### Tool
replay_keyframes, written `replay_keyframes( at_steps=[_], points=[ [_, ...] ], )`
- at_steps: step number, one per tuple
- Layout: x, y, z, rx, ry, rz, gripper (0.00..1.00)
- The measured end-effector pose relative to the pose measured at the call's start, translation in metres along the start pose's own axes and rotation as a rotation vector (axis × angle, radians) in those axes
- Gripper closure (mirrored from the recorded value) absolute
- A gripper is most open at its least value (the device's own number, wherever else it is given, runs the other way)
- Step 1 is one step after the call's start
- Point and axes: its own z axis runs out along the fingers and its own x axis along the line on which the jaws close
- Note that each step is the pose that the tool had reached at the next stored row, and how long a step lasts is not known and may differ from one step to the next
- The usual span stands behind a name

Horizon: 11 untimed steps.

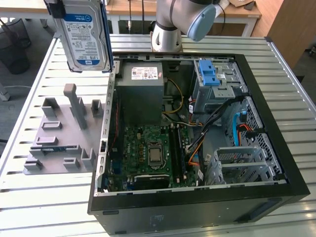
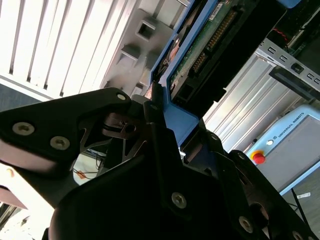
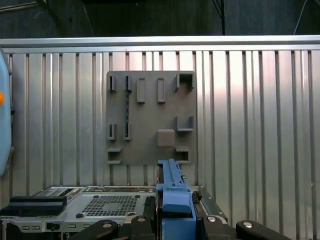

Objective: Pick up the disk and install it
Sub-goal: 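Pick up the disk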

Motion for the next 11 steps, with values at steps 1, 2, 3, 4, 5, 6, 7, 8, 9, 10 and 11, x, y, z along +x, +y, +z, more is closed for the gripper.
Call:
replay_keyframes(
  at_steps=[1,2,3,4,5,6,7,8,9,10,11],
  points=[
    [0.0006,-0.0006,0.0000,0.0000,-0.0001,0.000,0.64],
    [0.0014,-0.0017,0.0000,0.0000,0.0000,0.000,0.64],
    [0.0022,-0.0028,0.0000,0.0000,0.0000,0.000,0.64],
    [0.0030,-0.0042,0.0000,0.0001,-0.0001,0.000,0.64],
    [0.0038,-0.0057,-0.0001,0.0000,0.0000,0.000,0.64],
    [0.0047,-0.0073,-0.0001,0.0000,0.0000,0.001,0.64],
    [0.0054,-0.0089,-0.0001,0.0000,-0.0001,0.001,0.64],
    [0.0063,-0.0108,-0.0001,-0.0001,-0.0001,0.001,0.64],
    [0.0070,-0.0126,-0.0002,-0.0002,-0.0001,0.001,0.64],
    [0.0077,-0.0145,-0.0003,-0.0004,0.0000,0.001,0.64],
    [0.0084,-0.0164,-0.0003,-0.0004,0.0000,0.001,0.64]
  ],
)
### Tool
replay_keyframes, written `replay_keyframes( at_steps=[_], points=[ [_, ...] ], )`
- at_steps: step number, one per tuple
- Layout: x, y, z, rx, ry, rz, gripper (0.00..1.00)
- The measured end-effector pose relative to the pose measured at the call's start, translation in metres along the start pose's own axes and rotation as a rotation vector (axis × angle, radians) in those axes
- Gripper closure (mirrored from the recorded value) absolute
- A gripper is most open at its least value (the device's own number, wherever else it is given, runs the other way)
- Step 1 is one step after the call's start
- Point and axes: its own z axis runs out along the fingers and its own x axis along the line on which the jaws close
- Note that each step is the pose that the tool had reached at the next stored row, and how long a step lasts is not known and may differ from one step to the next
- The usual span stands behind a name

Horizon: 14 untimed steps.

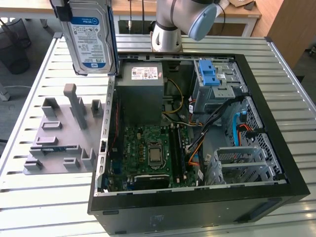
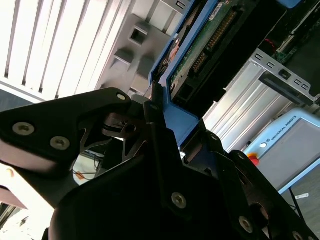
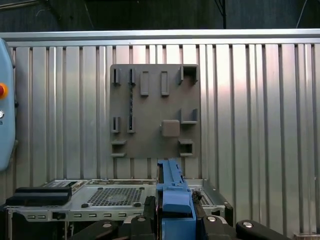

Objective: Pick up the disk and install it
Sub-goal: 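Pick up the disk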

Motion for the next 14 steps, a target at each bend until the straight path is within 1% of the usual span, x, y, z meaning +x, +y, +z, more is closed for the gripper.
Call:
replay_keyframes(
  at_steps=[14],
  points=[
    [0.0083,-0.0256,-0.0004,-0.0010,0.0000,0.000,0.64]
  ],
)
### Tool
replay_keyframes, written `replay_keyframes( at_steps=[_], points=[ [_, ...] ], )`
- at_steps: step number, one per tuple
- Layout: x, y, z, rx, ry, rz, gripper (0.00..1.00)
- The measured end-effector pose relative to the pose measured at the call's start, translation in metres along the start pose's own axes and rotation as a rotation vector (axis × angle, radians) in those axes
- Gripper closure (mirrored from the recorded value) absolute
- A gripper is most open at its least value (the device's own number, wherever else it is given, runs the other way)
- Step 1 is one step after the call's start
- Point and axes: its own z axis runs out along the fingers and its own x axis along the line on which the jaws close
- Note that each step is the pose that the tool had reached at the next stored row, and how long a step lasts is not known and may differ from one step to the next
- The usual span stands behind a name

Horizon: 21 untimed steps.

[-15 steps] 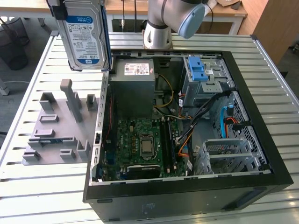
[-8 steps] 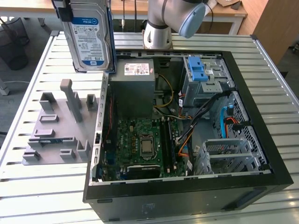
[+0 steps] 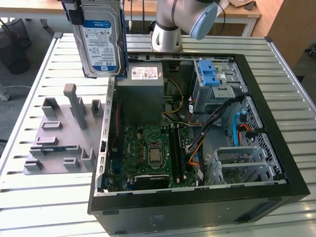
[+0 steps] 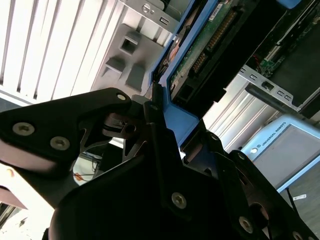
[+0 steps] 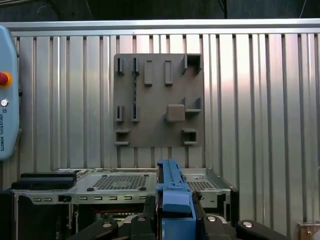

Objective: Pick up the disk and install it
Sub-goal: 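Pick up the disk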

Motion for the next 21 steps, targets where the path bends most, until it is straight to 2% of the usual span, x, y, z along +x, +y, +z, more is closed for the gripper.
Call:
replay_keyframes(
  at_steps=[21],
  points=[
    [0.0096,-0.0373,-0.0006,-0.0013,0.0000,0.000,0.64]
  ],
)
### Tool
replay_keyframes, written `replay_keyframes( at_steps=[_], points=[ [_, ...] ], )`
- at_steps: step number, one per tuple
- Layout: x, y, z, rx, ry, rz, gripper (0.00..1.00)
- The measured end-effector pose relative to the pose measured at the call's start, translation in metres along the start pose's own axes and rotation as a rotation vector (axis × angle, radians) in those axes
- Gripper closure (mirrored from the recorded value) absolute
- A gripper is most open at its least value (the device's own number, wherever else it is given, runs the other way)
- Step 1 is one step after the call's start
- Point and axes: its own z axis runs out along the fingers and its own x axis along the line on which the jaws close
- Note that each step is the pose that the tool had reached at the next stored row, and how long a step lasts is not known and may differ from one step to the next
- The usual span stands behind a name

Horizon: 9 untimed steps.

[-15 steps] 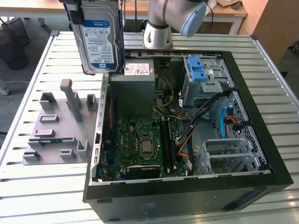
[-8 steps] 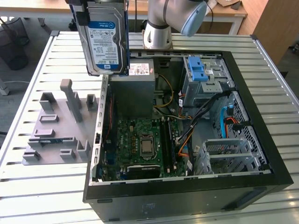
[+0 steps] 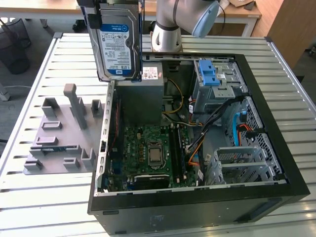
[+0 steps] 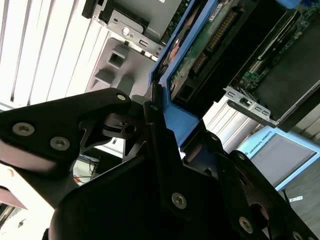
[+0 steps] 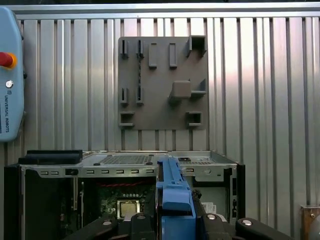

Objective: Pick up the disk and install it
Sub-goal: 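Pick up the disk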

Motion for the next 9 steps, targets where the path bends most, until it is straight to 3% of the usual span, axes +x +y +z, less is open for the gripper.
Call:
replay_keyframes(
  at_steps=[9],
  points=[
    [0.0039,-0.0155,-0.0003,-0.0006,0.0001,0.000,0.64]
  ],
)
